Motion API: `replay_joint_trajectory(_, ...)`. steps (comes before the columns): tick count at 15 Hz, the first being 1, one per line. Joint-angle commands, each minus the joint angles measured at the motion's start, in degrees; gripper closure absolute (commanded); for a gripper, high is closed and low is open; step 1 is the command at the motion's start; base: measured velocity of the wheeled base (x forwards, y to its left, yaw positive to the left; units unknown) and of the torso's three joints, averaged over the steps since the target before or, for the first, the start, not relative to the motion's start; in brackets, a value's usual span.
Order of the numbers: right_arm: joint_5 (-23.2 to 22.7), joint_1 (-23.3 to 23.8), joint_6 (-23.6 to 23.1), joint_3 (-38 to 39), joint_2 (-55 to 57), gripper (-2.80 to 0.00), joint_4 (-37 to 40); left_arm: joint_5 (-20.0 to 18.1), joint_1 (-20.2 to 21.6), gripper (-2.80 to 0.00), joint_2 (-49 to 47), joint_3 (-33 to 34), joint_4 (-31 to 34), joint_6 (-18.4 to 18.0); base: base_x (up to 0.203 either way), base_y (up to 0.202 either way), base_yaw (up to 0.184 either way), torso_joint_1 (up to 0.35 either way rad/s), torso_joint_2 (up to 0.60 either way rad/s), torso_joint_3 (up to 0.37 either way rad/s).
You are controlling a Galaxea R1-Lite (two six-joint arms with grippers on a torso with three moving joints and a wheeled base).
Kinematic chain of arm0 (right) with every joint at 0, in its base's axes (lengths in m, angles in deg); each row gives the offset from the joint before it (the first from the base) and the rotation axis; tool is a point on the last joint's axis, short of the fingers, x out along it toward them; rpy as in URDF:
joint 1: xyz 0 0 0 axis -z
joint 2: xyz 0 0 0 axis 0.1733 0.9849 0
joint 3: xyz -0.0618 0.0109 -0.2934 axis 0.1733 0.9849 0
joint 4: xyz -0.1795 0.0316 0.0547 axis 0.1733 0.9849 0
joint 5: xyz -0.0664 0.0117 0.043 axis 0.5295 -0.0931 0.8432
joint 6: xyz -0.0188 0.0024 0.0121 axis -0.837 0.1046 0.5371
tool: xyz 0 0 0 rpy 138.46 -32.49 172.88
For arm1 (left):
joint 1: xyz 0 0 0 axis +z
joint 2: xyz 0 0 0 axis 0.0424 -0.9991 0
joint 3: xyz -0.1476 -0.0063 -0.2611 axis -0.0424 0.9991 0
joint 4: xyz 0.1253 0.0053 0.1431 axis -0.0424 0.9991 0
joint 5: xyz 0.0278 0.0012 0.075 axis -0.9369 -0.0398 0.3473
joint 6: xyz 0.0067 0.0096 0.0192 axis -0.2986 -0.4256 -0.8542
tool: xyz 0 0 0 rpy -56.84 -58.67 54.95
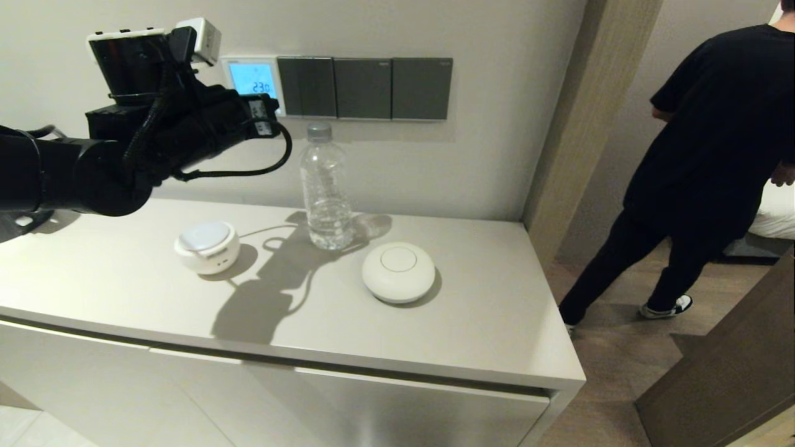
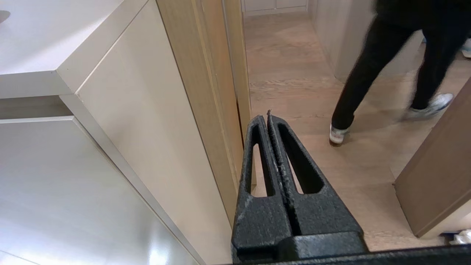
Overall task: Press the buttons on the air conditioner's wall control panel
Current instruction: Turn off the central air conditioner
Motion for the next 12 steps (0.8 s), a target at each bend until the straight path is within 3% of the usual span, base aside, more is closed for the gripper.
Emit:
replay_joint_trajectory(1, -0.01, -0.02, 0.00, 0.18, 0.02, 0.00, -0.02, 0.00, 0.67, 0.00, -2.23, -1.45, -0.16, 0.14, 0.000, 0.000, 0.000, 0.000, 0.00, 0.000)
replay_joint_trajectory(4, -0.01, -0.02, 0.00, 0.18, 0.02, 0.00, -0.02, 1.72, 0.77, 0.00, -3.58, -2.38, -0.21, 0.07, 0.000, 0.000, 0.000, 0.000, 0.00, 0.000)
replay_joint_trajectory(12, -0.01, -0.02, 0.00, 0.18, 0.02, 0.00, -0.02, 2.03, 0.95, 0.00, -6.64, -4.59, -0.16, 0.07, 0.000, 0.000, 0.000, 0.000, 0.00, 0.000)
